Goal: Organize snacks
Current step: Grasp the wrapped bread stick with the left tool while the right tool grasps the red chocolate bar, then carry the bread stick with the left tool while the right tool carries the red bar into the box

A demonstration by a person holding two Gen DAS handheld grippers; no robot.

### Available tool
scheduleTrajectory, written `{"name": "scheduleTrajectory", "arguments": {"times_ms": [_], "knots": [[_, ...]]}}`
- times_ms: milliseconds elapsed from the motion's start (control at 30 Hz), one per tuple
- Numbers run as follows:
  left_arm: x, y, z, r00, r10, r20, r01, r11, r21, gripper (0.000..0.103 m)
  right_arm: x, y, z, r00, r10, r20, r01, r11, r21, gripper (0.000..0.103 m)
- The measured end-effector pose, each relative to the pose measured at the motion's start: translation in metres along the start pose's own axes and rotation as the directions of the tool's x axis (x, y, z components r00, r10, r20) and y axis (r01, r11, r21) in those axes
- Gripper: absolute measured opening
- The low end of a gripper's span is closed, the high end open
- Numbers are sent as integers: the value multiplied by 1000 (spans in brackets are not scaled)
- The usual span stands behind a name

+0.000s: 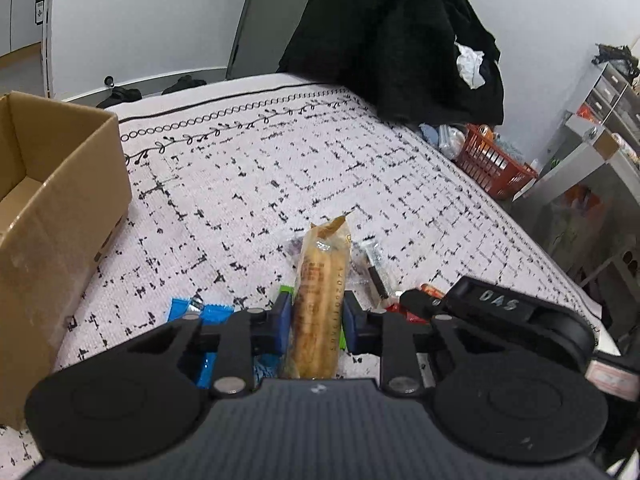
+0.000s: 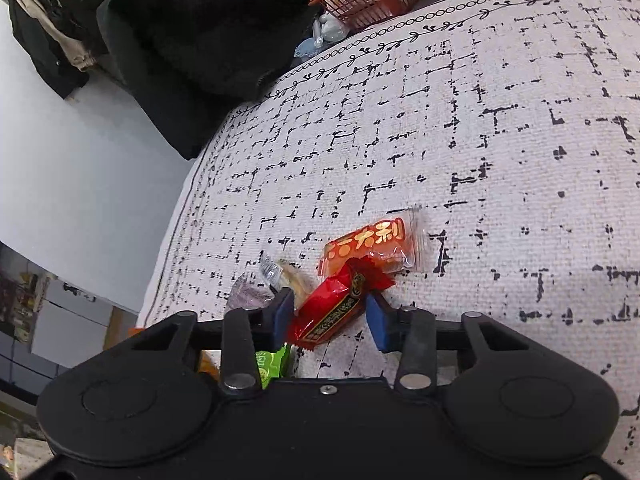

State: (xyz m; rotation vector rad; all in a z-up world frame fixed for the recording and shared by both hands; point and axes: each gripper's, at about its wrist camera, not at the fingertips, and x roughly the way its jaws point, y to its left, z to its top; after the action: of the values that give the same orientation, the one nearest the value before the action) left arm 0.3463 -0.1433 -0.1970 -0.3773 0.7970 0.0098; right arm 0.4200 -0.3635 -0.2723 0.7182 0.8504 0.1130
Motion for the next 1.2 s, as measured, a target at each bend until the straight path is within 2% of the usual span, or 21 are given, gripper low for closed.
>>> {"name": "scheduleTrajectory", "arguments": {"times_ms": [133, 233, 733, 1200], "knots": [[-5, 3, 4, 1000, -3, 8, 3, 1000, -9, 25, 1, 9, -3, 999, -38, 9, 38, 998, -59, 34], [-9, 5, 8, 1000, -1, 9, 1, 1000, -12, 25, -2, 10, -2, 999, -34, 3, 34, 997, -65, 31], [-73, 21, 33, 994, 21, 104, -19, 1000, -19, 25, -45, 42, 0, 993, 97, 69, -84, 982, -168, 24], [-118, 63, 49, 979, 111, 169, -102, 993, -59, 25, -62, 87, -10, 978, 196, 78, -168, 947, -275, 23]]}}
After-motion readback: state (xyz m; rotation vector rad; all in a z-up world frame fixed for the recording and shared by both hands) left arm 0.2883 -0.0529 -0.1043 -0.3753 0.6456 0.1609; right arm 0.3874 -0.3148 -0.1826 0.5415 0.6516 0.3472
